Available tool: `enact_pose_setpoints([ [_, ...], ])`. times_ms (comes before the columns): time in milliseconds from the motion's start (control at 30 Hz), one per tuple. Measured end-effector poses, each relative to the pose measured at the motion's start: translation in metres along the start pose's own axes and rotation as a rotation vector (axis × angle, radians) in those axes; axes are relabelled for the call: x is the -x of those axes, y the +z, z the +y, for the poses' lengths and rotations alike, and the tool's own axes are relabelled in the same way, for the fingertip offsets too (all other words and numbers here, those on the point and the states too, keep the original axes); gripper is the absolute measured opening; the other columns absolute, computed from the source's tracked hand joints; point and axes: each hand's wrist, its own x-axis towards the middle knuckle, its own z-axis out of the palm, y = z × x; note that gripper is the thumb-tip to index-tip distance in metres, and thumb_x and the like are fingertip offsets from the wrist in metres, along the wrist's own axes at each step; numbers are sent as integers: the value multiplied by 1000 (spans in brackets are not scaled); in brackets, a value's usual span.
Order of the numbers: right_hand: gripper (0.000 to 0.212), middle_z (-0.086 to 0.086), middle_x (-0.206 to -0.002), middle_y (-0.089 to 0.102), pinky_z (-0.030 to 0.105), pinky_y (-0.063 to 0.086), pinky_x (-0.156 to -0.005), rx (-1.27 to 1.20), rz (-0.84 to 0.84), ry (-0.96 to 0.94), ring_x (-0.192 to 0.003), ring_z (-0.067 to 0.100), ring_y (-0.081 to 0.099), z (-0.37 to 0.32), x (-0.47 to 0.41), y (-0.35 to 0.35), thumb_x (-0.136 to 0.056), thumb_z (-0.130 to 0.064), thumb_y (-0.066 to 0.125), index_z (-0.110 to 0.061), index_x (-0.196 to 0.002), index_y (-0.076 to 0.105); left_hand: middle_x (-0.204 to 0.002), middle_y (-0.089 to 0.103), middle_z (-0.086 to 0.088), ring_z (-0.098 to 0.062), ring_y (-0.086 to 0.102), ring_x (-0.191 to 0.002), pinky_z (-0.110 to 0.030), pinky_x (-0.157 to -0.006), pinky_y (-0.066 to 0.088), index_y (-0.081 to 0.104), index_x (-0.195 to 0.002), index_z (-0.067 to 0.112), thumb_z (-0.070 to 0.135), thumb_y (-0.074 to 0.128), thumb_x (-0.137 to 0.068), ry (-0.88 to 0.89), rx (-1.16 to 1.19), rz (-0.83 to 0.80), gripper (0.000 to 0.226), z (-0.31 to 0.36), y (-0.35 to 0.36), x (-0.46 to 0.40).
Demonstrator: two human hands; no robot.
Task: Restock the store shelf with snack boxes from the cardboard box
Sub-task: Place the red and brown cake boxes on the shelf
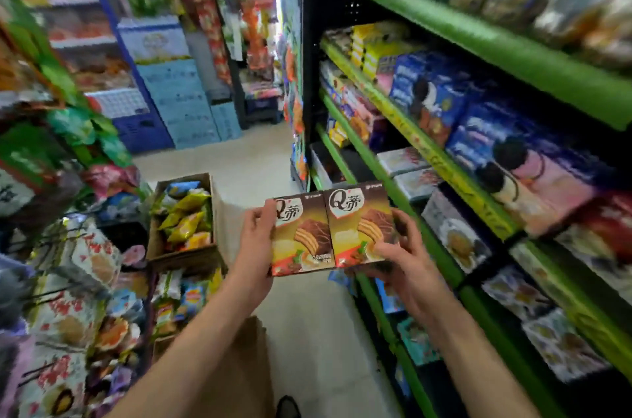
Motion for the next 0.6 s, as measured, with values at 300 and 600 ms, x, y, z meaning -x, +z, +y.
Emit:
enact_pose_setpoints([
  [300, 80, -4, -123, 67, 48, 57, -81, -48, 284, -245, -110, 31, 67, -30, 157, -89, -59, -23, 92, -52, -122, 52, -127, 65, -6, -26, 67, -101, -52, -84, 51, 42, -140, 35, 16, 74, -74, -75, -94, -577, 76, -54, 84, 125],
  [600, 89, 2, -124, 68, 45, 58, -83, 32, 429, -335, -109, 32, 68, -35, 269, -142, -61, -33, 95, -57, -129, 42, -135, 59, -12, -33, 60, -120, -51, -99, 50, 35, -145, 35, -2, 83, -58, -24, -193, -850, 107, -96, 129, 196],
])
